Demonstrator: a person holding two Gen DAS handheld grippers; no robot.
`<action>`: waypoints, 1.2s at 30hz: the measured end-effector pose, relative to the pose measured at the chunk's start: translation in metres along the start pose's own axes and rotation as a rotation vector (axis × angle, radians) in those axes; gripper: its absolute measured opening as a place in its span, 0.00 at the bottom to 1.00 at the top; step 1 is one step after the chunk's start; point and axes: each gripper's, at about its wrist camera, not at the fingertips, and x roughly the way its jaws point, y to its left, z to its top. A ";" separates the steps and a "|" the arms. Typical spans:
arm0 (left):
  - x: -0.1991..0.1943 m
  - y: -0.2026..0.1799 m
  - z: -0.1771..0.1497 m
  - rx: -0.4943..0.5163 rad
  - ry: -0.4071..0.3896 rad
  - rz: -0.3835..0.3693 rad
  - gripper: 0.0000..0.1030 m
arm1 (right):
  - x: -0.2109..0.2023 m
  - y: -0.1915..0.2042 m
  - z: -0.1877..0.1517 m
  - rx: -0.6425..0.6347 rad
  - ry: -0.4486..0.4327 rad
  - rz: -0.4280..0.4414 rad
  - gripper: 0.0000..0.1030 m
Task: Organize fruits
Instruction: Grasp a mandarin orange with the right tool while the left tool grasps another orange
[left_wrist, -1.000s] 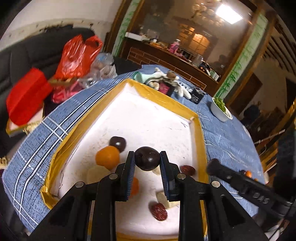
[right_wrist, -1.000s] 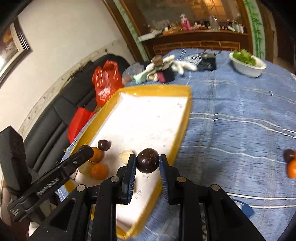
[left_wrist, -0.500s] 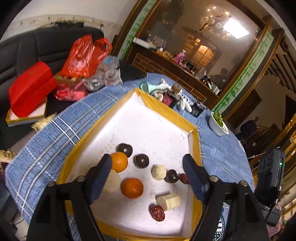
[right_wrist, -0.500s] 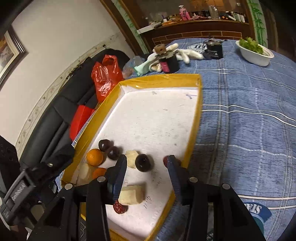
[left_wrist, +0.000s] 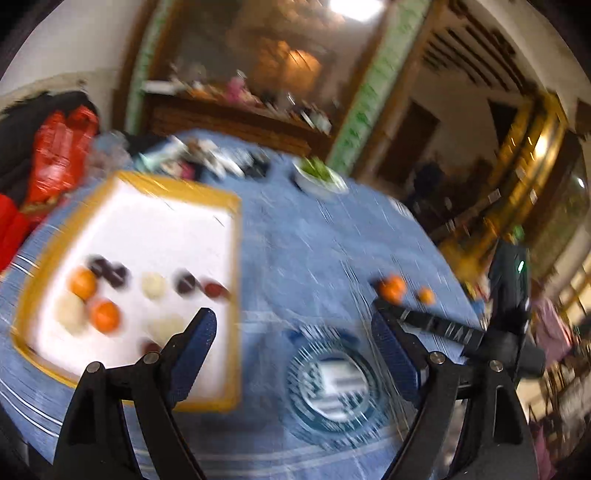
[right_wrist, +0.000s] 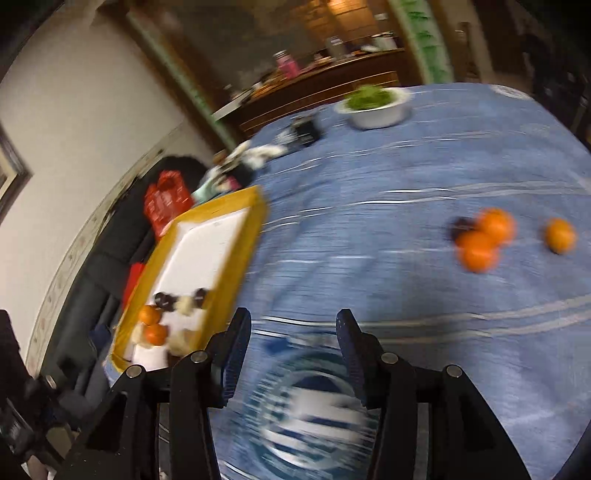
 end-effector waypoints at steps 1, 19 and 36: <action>0.006 -0.007 -0.005 0.015 0.026 -0.008 0.83 | -0.011 -0.014 -0.001 0.015 -0.014 -0.022 0.51; 0.056 -0.055 -0.020 0.094 0.185 -0.028 0.82 | -0.074 -0.168 0.031 0.214 -0.156 -0.263 0.55; 0.171 -0.137 0.005 0.292 0.240 -0.018 0.82 | -0.013 -0.186 0.053 0.092 -0.067 -0.372 0.55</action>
